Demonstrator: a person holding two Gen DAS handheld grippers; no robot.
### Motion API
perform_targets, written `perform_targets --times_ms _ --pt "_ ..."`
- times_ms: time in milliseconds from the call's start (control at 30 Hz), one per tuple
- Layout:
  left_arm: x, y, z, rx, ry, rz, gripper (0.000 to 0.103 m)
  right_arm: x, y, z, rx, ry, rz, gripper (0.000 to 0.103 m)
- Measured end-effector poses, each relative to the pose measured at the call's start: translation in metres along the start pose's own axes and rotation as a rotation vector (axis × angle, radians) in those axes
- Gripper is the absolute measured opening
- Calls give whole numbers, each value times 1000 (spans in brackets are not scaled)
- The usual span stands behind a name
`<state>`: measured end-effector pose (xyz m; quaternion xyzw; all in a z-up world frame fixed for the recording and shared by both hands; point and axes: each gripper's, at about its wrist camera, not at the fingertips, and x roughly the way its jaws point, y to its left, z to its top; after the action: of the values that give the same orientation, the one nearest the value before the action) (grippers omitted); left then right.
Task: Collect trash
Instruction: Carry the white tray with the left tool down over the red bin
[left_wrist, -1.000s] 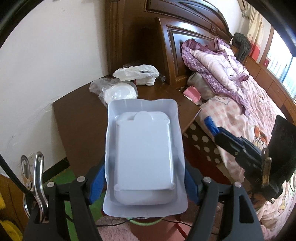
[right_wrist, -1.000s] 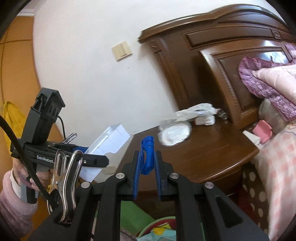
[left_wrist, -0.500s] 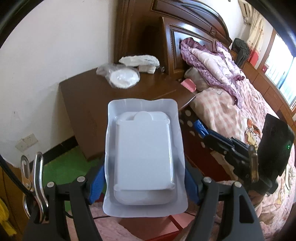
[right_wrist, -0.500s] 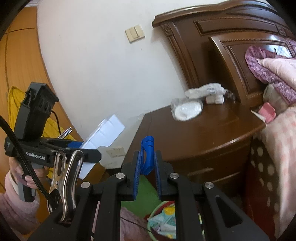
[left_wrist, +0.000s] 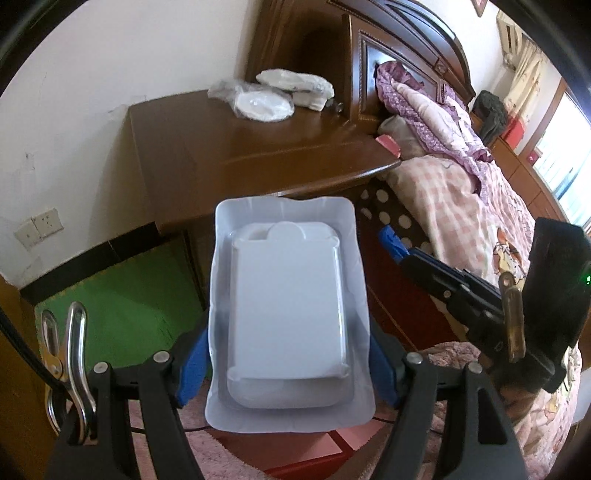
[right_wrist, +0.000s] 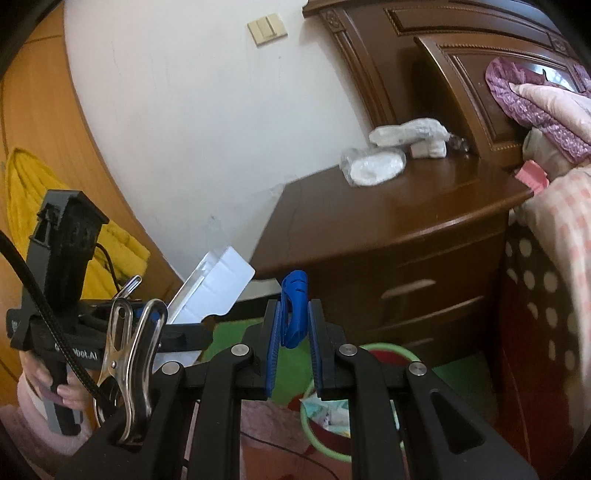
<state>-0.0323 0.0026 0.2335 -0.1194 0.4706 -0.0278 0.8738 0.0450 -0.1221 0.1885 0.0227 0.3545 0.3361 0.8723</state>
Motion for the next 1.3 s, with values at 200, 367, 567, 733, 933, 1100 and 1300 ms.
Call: perform_targets --times_ms 200,367,567,733,933,1100,1300 --pt "38 6 -20 -24 21 -11 76 17 -3 -19 4 45 -50 16" --pt "70 18 -29 -36 33 8 76 32 -10 -30 13 79 -78 16" --pt "110 27 -37 -52 73 7 76 52 -21 -44 22 122 -125 16" --pt "141 26 -47 -46 117 12 76 69 -32 -55 27 161 -165 16" --pt "175 26 -53 -67 174 -9 77 87 -46 -69 49 213 -200 16" --pt "201 25 -56 -65 225 -10 77 107 -58 -84 83 263 -221 16" --pt "233 34 -66 -75 269 12 77 133 -80 -106 121 322 -262 16"
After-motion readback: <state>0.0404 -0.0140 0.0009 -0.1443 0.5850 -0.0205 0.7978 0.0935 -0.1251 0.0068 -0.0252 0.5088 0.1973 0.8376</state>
